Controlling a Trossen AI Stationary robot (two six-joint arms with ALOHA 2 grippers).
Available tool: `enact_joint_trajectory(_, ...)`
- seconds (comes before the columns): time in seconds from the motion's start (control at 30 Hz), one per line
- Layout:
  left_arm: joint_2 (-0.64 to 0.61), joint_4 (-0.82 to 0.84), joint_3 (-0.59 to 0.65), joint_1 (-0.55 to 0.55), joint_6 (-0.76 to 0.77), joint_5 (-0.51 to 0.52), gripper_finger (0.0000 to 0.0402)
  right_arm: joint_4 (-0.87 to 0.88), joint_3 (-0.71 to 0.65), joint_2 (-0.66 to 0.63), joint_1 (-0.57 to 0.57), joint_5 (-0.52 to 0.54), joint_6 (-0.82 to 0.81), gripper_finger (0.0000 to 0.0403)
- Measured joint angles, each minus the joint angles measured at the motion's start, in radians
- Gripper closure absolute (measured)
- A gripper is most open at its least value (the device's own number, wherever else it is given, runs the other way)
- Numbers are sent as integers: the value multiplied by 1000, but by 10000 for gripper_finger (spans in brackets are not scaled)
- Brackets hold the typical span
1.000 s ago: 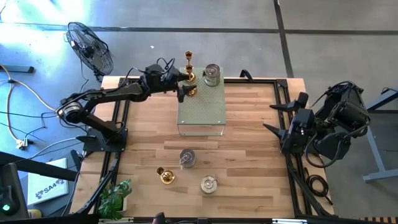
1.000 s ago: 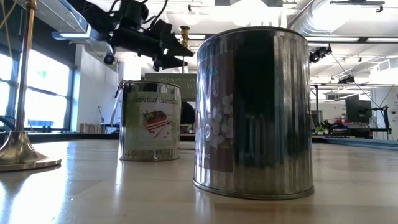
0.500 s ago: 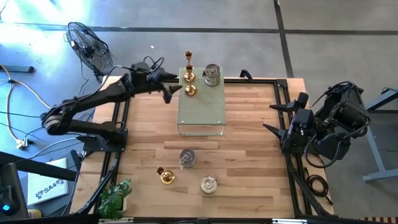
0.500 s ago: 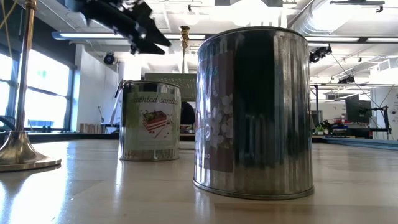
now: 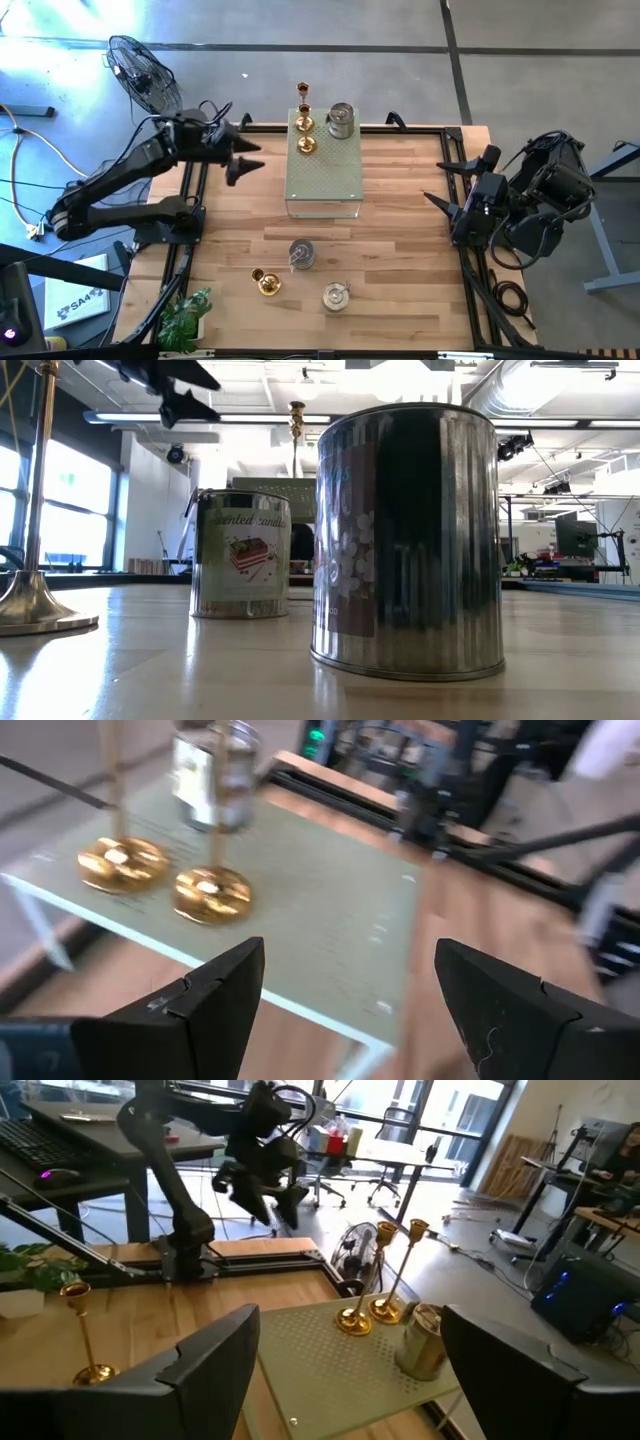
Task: Pick & Place candle stick holders
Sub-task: Put the green scented candle on the shelf aligned with the other green scented candle
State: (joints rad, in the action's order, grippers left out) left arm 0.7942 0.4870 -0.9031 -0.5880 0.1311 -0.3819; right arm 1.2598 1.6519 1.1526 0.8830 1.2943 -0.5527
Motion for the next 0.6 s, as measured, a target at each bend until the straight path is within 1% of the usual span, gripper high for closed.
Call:
enact_joint_trajectory(0.07,-21,26,0,17,18,-40,112,0,0,0,0,1,4,96)
enact_joint_trajectory(0.17,-35,45,0,81,54,-45,112,0,0,0,0,-8,4,96)
enact_joint_trajectory(0.3,-32,37,0,204,68,10,112,0,0,0,0,-29,0,96)
enact_joint_trajectory(0.43,-18,11,1,314,143,81,112,0,0,0,0,-35,-24,96)
enact_joint_trajectory(0.6,-12,-95,1,399,220,83,112,0,0,13,0,-58,-26,96)
